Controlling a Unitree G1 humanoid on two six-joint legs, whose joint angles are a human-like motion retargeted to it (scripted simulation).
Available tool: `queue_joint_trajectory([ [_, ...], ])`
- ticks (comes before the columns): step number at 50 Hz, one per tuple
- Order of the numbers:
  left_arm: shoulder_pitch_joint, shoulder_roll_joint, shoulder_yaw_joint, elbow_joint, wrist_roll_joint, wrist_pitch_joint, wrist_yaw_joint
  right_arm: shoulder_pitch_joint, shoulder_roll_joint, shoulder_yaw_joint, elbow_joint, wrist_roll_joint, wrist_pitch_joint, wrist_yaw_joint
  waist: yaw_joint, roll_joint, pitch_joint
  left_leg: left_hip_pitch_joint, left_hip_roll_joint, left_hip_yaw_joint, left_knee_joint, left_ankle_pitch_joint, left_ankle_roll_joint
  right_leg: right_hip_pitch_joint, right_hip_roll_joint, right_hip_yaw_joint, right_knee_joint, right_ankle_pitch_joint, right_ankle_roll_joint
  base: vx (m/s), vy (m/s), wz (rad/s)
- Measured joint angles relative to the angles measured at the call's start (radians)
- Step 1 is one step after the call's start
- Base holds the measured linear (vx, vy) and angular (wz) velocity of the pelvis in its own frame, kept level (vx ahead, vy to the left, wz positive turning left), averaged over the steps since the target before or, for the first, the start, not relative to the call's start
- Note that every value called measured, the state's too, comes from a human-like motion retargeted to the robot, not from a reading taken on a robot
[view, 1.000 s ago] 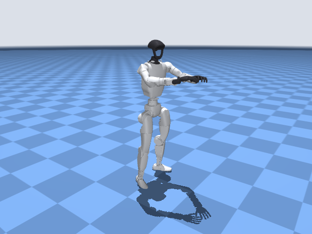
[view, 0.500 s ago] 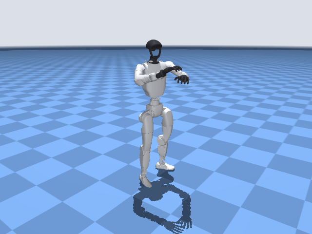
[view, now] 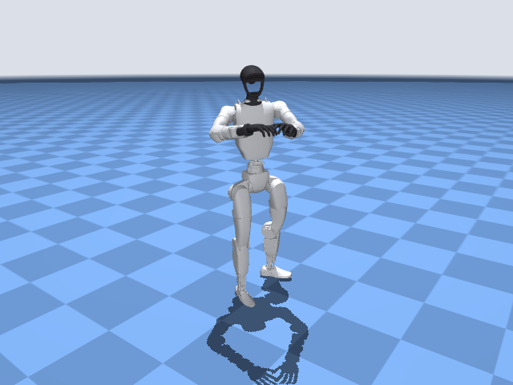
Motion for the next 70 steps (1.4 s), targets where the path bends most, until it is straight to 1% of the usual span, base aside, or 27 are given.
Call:
queue_joint_trajectory([
  [2,0.016,-0.013,0.034,-0.016,0.009,0.009,0.026,0.001,0.008,0.021,0.029,-0.015,-0.006,0.035,-0.001,0.002,0.002,0.000,0.000,0.002,0.002,-0.001,0.000,0.000,0.000,0.002,0.000,0.000,0.000,0.00,0.00,0.00],
  [4,0.031,-0.018,0.032,-0.017,0.012,0.010,0.022,-0.002,0.016,0.025,0.036,-0.019,-0.004,0.029,-0.001,0.004,0.003,-0.001,0.000,0.002,0.005,-0.001,0.001,-0.001,-0.001,0.002,0.001,-0.001,0.000,0.00,0.00,0.00],
  [10,0.055,-0.003,-0.081,0.030,0.017,-0.023,-0.096,-0.025,0.037,-0.037,-0.031,0.005,0.015,-0.101,0.015,-0.004,0.001,-0.014,-0.001,-0.015,0.012,-0.002,0.007,-0.004,-0.009,-0.012,0.005,-0.006,0.000,0.00,0.00,0.03],
  [12,0.058,0.008,-0.080,0.022,0.031,-0.025,-0.090,-0.030,0.043,-0.040,-0.030,0.007,0.015,-0.109,0.028,-0.012,0.000,-0.019,-0.003,-0.024,0.014,-0.002,0.008,-0.004,-0.015,-0.020,0.007,-0.008,0.000,-0.01,0.02,0.23],
  [15,0.063,0.028,-0.027,-0.031,0.055,-0.015,-0.037,-0.031,0.051,-0.006,0.012,-0.002,0.013,-0.069,0.050,-0.023,-0.002,-0.026,-0.008,-0.041,0.016,-0.004,0.010,-0.002,-0.025,-0.033,0.011,-0.012,0.000,-0.01,0.03,0.28],
  [18,0.071,0.046,0.059,-0.105,0.071,-0.001,0.006,-0.020,0.071,0.036,0.072,-0.017,0.006,0.011,0.072,-0.029,-0.005,-0.032,-0.012,-0.060,0.017,-0.005,0.011,0.001,-0.035,-0.050,0.015,-0.016,0.000,-0.01,0.04,0.34],
  [20,0.076,0.059,0.098,-0.140,0.073,0.004,0.022,-0.011,0.084,0.043,0.090,-0.023,0.004,0.029,0.086,-0.031,-0.007,-0.037,-0.014,-0.075,0.018,-0.006,0.012,0.003,-0.041,-0.062,0.017,-0.019,0.000,-0.01,0.03,0.37],
  [21,0.079,0.068,0.100,-0.145,0.070,0.003,0.027,-0.007,0.087,0.036,0.082,-0.020,0.005,0.011,0.092,-0.032,-0.007,-0.040,-0.015,-0.082,0.018,-0.005,0.012,0.004,-0.044,-0.069,0.019,-0.020,0.000,-0.01,0.03,0.38],
  [24,0.086,0.100,0.057,-0.129,0.049,-0.009,0.014,0.003,0.091,-0.003,0.022,-0.002,0.013,-0.084,0.114,-0.036,-0.011,-0.049,-0.019,-0.106,0.018,-0.004,0.014,0.007,-0.053,-0.090,0.022,-0.025,0.000,-0.01,0.03,0.39],
  [27,0.087,0.130,-0.040,-0.082,0.023,-0.036,-0.069,0.009,0.094,-0.048,-0.052,0.014,0.016,-0.166,0.137,-0.044,-0.017,-0.059,-0.025,-0.130,0.019,-0.004,0.017,0.011,-0.065,-0.112,0.025,-0.030,0.000,-0.01,0.05,0.41],
  [29,0.087,0.145,-0.091,-0.063,0.012,-0.053,-0.125,0.014,0.099,-0.056,-0.072,0.024,0.014,-0.177,0.152,-0.052,-0.020,-0.065,-0.031,-0.147,0.021,-0.006,0.019,0.015,-0.075,-0.127,0.028,-0.035,0.000,0.00,0.07,0.43],
  [31,0.088,0.162,-0.110,-0.065,0.008,-0.059,-0.144,0.019,0.105,-0.037,-0.055,0.027,0.015,-0.159,0.167,-0.061,-0.023,-0.069,-0.039,-0.164,0.023,-0.008,0.021,0.021,-0.088,-0.141,0.031,-0.039,0.000,0.00,0.09,0.44],
  [33,0.093,0.182,-0.093,-0.090,0.008,-0.055,-0.125,0.024,0.116,0.002,-0.007,0.029,0.016,-0.112,0.181,-0.069,-0.025,-0.071,-0.049,-0.181,0.024,-0.011,0.023,0.028,-0.102,-0.155,0.034,-0.044,0.000,0.01,0.11,0.45],
  [36,0.111,0.212,-0.015,-0.155,0.009,-0.047,-0.084,0.030,0.145,0.058,0.084,0.024,0.009,-0.010,0.197,-0.078,-0.026,-0.073,-0.063,-0.206,0.026,-0.016,0.025,0.041,-0.122,-0.177,0.038,-0.050,0.000,0.01,0.11,0.45],
  [38,0.130,0.232,0.039,-0.198,0.002,-0.045,-0.074,0.029,0.160,0.075,0.115,0.018,0.002,0.029,0.208,-0.080,-0.028,-0.076,-0.068,-0.221,0.026,-0.017,0.024,0.048,-0.130,-0.190,0.038,-0.052,-0.003,0.00,0.08,0.39],
  [40,0.155,0.249,0.066,-0.222,-0.011,-0.049,-0.071,0.024,0.164,0.073,0.103,0.017,-0.001,0.019,0.220,-0.082,-0.033,-0.079,-0.071,-0.233,0.026,-0.018,0.022,0.053,-0.135,-0.202,0.037,-0.053,-0.005,0.00,0.06,0.34],
  [42,0.182,0.270,0.057,-0.226,-0.027,-0.058,-0.086,0.006,0.157,0.053,0.056,0.027,-0.001,-0.032,0.231,-0.084,-0.035,-0.083,-0.075,-0.246,0.024,-0.018,0.021,0.057,-0.140,-0.214,0.036,-0.054,-0.006,0.00,0.06,0.33],
  [45,0.206,0.296,0.002,-0.194,-0.046,-0.076,-0.151,-0.024,0.146,0.006,-0.024,0.049,0.005,-0.105,0.249,-0.089,-0.036,-0.088,-0.081,-0.264,0.022,-0.017,0.020,0.063,-0.147,-0.231,0.035,-0.055,-0.007,0.00,0.07,0.32],
  [49,0.219,0.304,-0.041,-0.140,-0.042,-0.084,-0.211,-0.028,0.163,-0.025,-0.042,0.053,0.012,-0.130,0.279,-0.100,-0.043,-0.092,-0.088,-0.283,0.018,-0.017,0.018,0.069,-0.156,-0.249,0.035,-0.056,-0.009,0.00,0.07,0.26],
  [52,0.202,0.311,-0.016,-0.132,-0.028,-0.081,-0.180,0.001,0.187,-0.001,0.009,0.037,0.015,-0.111,0.306,-0.110,-0.044,-0.094,-0.092,-0.294,0.014,-0.018,0.015,0.072,-0.161,-0.260,0.037,-0.057,-0.013,0.01,0.07,0.21],
  [57,0.181,0.330,0.106,-0.196,-0.008,-0.073,-0.135,0.070,0.261,0.048,0.154,0.007,0.000,0.000,0.344,-0.120,-0.041,-0.094,-0.096,-0.308,0.012,-0.021,0.009,0.078,-0.166,-0.273,0.040,-0.056,-0.019,0.01,0.07,0.15],
  [60,0.195,0.346,0.151,-0.226,-0.013,-0.070,-0.120,0.090,0.288,0.037,0.173,0.005,-0.001,0.014,0.363,-0.123,-0.042,-0.096,-0.099,-0.314,0.012,-0.024,0.008,0.081,-0.169,-0.279,0.039,-0.053,-0.019,0.01,0.06,0.11],
  [62,0.217,0.367,0.139,-0.224,-0.019,-0.070,-0.114,0.079,0.288,0.017,0.141,0.013,0.001,-0.023,0.373,-0.125,-0.041,-0.097,-0.102,-0.318,0.011,-0.025,0.009,0.083,-0.172,-0.283,0.038,-0.052,-0.017,0.01,0.06,0.11],
  [64,0.236,0.395,0.088,-0.206,-0.026,-0.076,-0.132,0.059,0.279,-0.010,0.087,0.028,0.005,-0.068,0.382,-0.127,-0.038,-0.097,-0.105,-0.322,0.011,-0.026,0.011,0.085,-0.176,-0.287,0.037,-0.050,-0.015,0.01,0.06,0.12],
  [68,0.244,0.439,-0.063,-0.161,-0.038,-0.116,-0.255,0.025,0.258,-0.065,-0.016,0.068,0.003,-0.129,0.399,-0.135,-0.035,-0.100,-0.111,-0.332,0.013,-0.029,0.013,0.089,-0.183,-0.297,0.036,-0.049,-0.012,0.02,0.06,0.12],
  [70,0.245,0.450,-0.106,-0.157,-0.038,-0.132,-0.286,0.028,0.253,-0.073,-0.035,0.078,-0.003,-0.150,0.408,-0.140,-0.037,-0.101,-0.113,-0.336,0.013,-0.031,0.013,0.091,-0.186,-0.301,0.036,-0.048,-0.012,0.02,0.06,0.12],
])
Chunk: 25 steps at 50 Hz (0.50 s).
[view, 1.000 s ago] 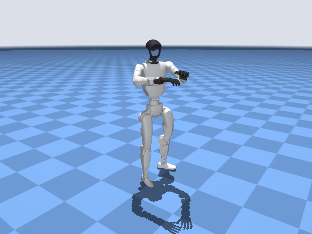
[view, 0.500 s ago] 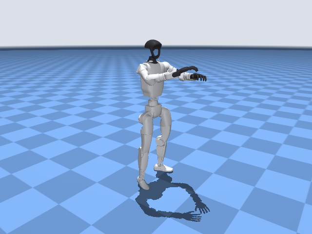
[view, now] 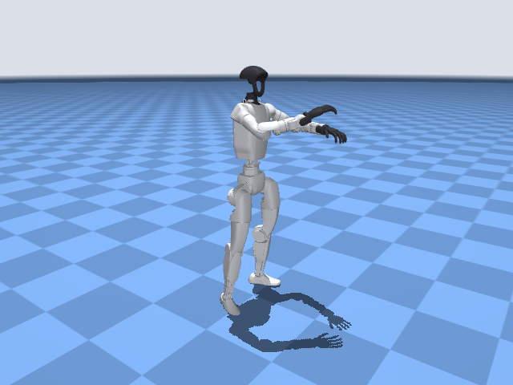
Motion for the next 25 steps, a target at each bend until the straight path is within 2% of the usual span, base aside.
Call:
queue_joint_trajectory([
  [3,-0.016,0.004,0.009,-0.008,0.009,-0.002,0.048,0.025,-0.007,0.025,0.026,-0.012,-0.004,-0.007,0.017,-0.010,-0.001,0.000,-0.003,-0.007,0.000,-0.002,-0.003,0.003,-0.004,-0.007,0.003,-0.001,-0.002,0.02,0.05,0.12],
  [10,-0.045,-0.024,0.148,-0.035,0.029,0.032,0.143,0.084,0.021,0.062,0.144,-0.053,-0.012,0.084,0.036,-0.015,-0.007,0.003,-0.008,-0.021,-0.001,-0.008,-0.007,0.012,-0.011,-0.020,0.010,-0.003,-0.005,0.01,0.01,0.03],
  [15,-0.041,-0.013,0.066,0.005,0.012,0.024,0.116,0.070,0.002,0.004,0.053,-0.028,-0.010,-0.019,0.028,-0.013,-0.012,0.005,-0.014,-0.027,-0.001,-0.011,-0.004,0.018,-0.018,-0.027,0.010,-0.003,-0.003,0.00,0.00,0.00],
  [20,-0.059,-0.022,-0.037,0.056,0.019,0.009,0.029,0.056,-0.031,-0.004,0.003,-0.024,-0.007,-0.025,0.020,-0.018,-0.020,0.007,-0.019,-0.027,0.001,-0.015,-0.003,0.021,-0.023,-0.027,0.010,-0.003,-0.003,0.00,0.00,0.00],
  [25,-0.097,-0.040,0.028,0.048,0.036,0.031,0.096,0.075,-0.036,0.059,0.109,-0.051,-0.001,0.066,0.015,-0.018,-0.023,0.013,-0.019,-0.020,0.002,-0.020,-0.006,0.021,-0.025,-0.019,0.014,-0.004,-0.008,0.00,0.00,0.00],
])
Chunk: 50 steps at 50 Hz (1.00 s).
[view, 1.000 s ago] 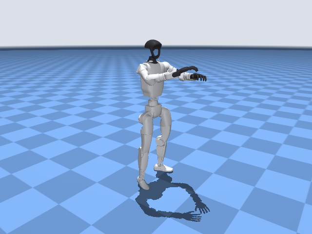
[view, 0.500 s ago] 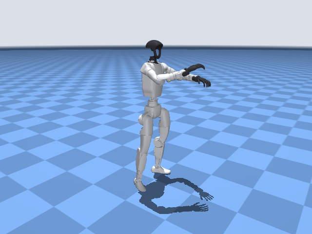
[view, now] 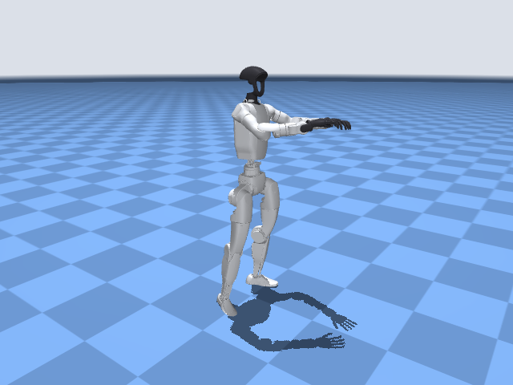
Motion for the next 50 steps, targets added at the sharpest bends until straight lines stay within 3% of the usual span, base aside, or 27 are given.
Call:
queue_joint_trajectory([
  [6,-0.010,-0.014,0.106,-0.013,-0.014,0.028,0.067,0.019,-0.001,-0.029,0.057,-0.006,0.003,0.001,-0.018,0.014,-0.002,0.007,0.000,0.012,0.001,-0.004,-0.001,-0.001,0.000,0.012,0.002,0.001,0.001,0.00,0.00,0.00],
  [15,0.031,-0.037,-0.004,0.077,-0.019,0.006,-0.044,0.039,-0.098,-0.152,-0.127,0.035,-0.001,-0.090,-0.048,0.025,-0.003,0.013,-0.002,0.028,0.002,-0.008,0.002,-0.005,-0.001,0.028,0.001,0.003,0.009,0.00,0.00,0.00],
  [25,-0.038,-0.124,0.084,0.014,0.016,0.060,0.030,0.107,-0.137,-0.072,0.009,0.011,0.005,0.122,-0.081,0.044,-0.001,0.027,0.003,0.043,-0.001,-0.009,-0.004,-0.006,0.004,0.043,0.011,-0.001,0.008,0.00,0.00,0.00],
  [36,-0.073,-0.285,-0.079,0.096,0.026,0.040,-0.004,0.029,-0.196,-0.147,-0.108,0.016,0.016,-0.077,-0.171,0.079,0.012,0.039,0.003,0.067,-0.003,-0.008,-0.007,-0.009,0.007,0.067,0.009,-0.001,0.010,0.00,0.00,0.00],
  [45,-0.155,-0.351,0.019,0.085,0.048,0.089,0.142,0.016,-0.183,-0.054,0.015,-0.019,0.001,0.047,-0.247,0.114,0.020,0.052,0.009,0.100,-0.003,-0.010,-0.012,-0.018,0.016,0.101,0.011,0.000,0.008,0.00,-0.01,-0.17],
  [50,-0.179,-0.371,-0.042,0.112,0.010,0.087,0.126,-0.005,-0.194,-0.072,-0.016,0.000,0.016,-0.024,-0.287,0.134,0.021,0.055,0.009,0.117,-0.005,-0.009,-0.010,-0.026,0.019,0.118,0.012,0.000,0.012,0.00,-0.01,-0.11],
])
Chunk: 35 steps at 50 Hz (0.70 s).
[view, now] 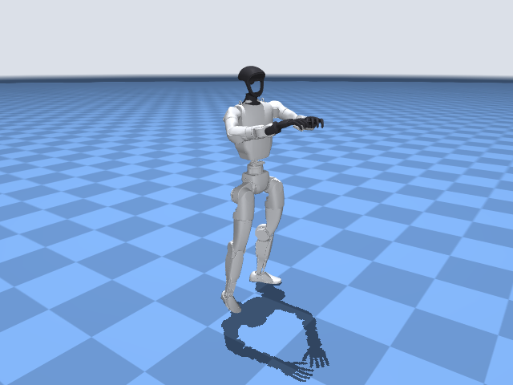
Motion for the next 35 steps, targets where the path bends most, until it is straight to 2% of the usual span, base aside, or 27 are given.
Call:
queue_joint_trajectory([
  [4,-0.024,-0.023,-0.090,0.058,0.009,-0.018,-0.067,-0.021,-0.020,-0.022,-0.048,0.019,0.001,-0.035,-0.028,0.007,-0.002,0.001,0.000,0.012,-0.001,0.001,0.001,-0.008,0.002,0.012,0.000,0.000,0.003,0.00,0.00,0.00],
  [7,-0.048,-0.041,-0.095,0.080,0.027,-0.017,-0.067,-0.021,-0.033,-0.009,-0.052,0.024,-0.006,0.003,-0.043,0.009,-0.004,0.002,0.000,0.022,-0.003,0.002,0.001,-0.013,0.004,0.022,0.000,0.000,0.003,0.00,0.00,0.00],
  [12,-0.083,-0.060,0.025,0.060,0.015,0.017,0.001,0.003,-0.031,0.031,0.011,0.022,-0.010,0.136,-0.064,0.017,-0.005,0.006,0.001,0.042,-0.008,0.005,-0.001,-0.021,0.010,0.041,-0.004,0.002,0.002,0.00,-0.02,-0.20],
  [15,-0.088,-0.069,0.093,0.042,-0.010,0.037,0.025,0.006,-0.021,0.023,0.042,0.014,0.001,0.158,-0.076,0.027,-0.005,0.009,0.001,0.056,-0.011,0.006,-0.002,-0.027,0.014,0.056,-0.007,0.005,0.003,0.00,-0.03,-0.26],
  [19,-0.059,-0.083,0.078,0.046,-0.043,0.038,0.017,-0.026,-0.025,-0.015,0.009,0.021,0.018,0.078,-0.091,0.038,-0.005,0.014,0.001,0.082,-0.014,0.008,0.002,-0.038,0.020,0.082,-0.009,0.007,0.007,0.00,-0.04,-0.34],
  [25,-0.006,-0.099,-0.006,0.091,-0.068,-0.004,-0.069,-0.100,-0.019,-0.050,-0.029,0.047,0.022,-0.011,-0.109,0.044,-0.004,0.022,0.008,0.137,-0.012,0.009,0.010,-0.064,0.039,0.137,-0.008,0.012,0.008,0.00,-0.06,-0.50],
  [33,-0.052,-0.002,0.101,0.061,-0.087,0.030,-0.005,-0.133,0.061,0.064,0.091,0.018,0.018,0.159,-0.114,0.040,-0.003,0.042,0.041,0.234,0.005,0.010,0.016,-0.082,0.095,0.221,-0.035,0.039,0.008,0.01,-0.11,-0.64],
  [35,-0.064,0.019,0.120,0.046,-0.092,0.032,0.016,-0.137,0.081,0.073,0.097,0.011,0.016,0.164,-0.113,0.039,-0.002,0.047,0.056,0.257,0.011,0.013,0.014,-0.082,0.116,0.239,-0.048,0.050,0.008,0.01,-0.17,-0.63],
])
